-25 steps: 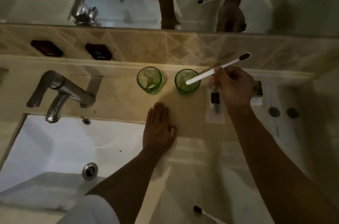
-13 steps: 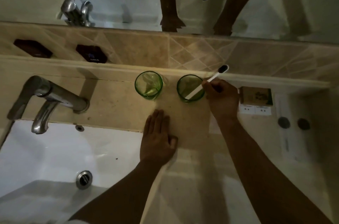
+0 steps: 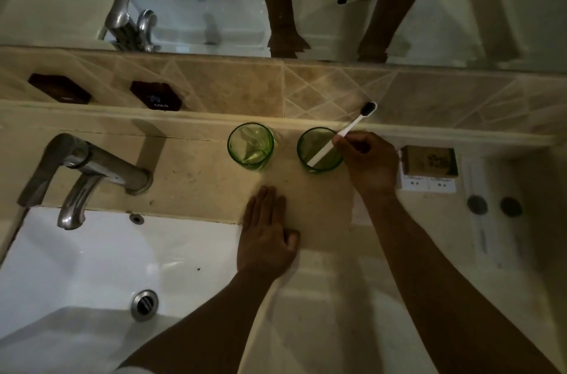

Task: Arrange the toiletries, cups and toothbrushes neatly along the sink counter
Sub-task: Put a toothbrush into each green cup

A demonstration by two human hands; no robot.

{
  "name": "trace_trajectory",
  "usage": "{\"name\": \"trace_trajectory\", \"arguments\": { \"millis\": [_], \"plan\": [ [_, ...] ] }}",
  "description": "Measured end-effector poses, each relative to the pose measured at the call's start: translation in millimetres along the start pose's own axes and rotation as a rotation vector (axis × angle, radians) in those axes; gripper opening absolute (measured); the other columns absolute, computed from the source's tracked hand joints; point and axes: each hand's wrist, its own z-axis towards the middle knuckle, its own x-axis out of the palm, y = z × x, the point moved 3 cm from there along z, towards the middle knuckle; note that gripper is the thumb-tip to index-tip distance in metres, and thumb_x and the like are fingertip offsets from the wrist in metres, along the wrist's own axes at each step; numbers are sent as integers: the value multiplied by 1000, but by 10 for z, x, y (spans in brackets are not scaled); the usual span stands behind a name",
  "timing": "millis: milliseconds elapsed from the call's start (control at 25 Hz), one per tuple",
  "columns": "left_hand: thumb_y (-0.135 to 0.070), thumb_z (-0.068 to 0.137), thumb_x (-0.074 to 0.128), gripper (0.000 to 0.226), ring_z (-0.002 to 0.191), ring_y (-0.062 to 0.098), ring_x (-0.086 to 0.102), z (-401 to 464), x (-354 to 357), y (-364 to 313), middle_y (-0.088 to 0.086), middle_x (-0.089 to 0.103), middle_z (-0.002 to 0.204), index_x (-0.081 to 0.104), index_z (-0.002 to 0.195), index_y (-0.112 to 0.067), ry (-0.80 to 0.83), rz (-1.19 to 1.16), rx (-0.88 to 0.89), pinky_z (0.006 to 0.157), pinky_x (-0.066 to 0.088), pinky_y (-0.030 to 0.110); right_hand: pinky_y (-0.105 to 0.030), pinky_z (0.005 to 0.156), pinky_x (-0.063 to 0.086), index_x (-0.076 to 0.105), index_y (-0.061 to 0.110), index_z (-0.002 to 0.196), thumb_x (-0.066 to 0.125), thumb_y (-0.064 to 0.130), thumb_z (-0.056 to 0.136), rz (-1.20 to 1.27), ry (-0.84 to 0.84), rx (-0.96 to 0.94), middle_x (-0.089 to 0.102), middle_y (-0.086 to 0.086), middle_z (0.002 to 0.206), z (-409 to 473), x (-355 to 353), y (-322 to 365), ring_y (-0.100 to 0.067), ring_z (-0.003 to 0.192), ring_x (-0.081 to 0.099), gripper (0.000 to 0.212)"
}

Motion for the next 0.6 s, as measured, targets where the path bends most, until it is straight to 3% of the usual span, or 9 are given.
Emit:
{"name": "trace_trajectory", "arguments": {
  "millis": [120,200,280,440,600],
  "plan": [
    [-45,85,48,77,154,28,14,21,-22,-13,14,26,164,37,153,-10,-40,9,28,126,9,41,-7,65,44,72,25,85,74,39,83,-7,-19,30,71,6,76,-270,-201,-67,-8,72,66,14],
    [-40,82,50,74,151,31,23,17,-30,-22,19,34,159,45,147,-5,-78,1,52,125,16,45,-12,62,45,68,30,82,69,38,87,-56,45,91,69,9,73,-639,-388,-186,-3,67,65,10],
    [-36,82,52,70,149,33,28,-16,-38,-18,21,39,156,48,144,-3,-105,-11,53,123,20,48,-5,60,39,66,30,81,66,35,90,-247,252,94,64,14,70,-1124,-587,-385,6,62,60,11],
    [-31,83,55,67,148,35,31,-18,-51,-38,23,40,155,48,143,-2,-101,-18,44,124,20,48,-8,63,43,69,35,83,72,31,86,-485,697,138,68,14,77,-2108,-1141,-840,7,73,61,6],
    [-32,87,54,68,151,35,24,-25,-44,-55,21,31,160,42,147,-4,-54,-13,29,126,13,45,-17,68,46,68,40,86,80,40,75,-612,886,172,60,17,87,-2754,-1433,-1207,0,77,58,16]
  ]
}}
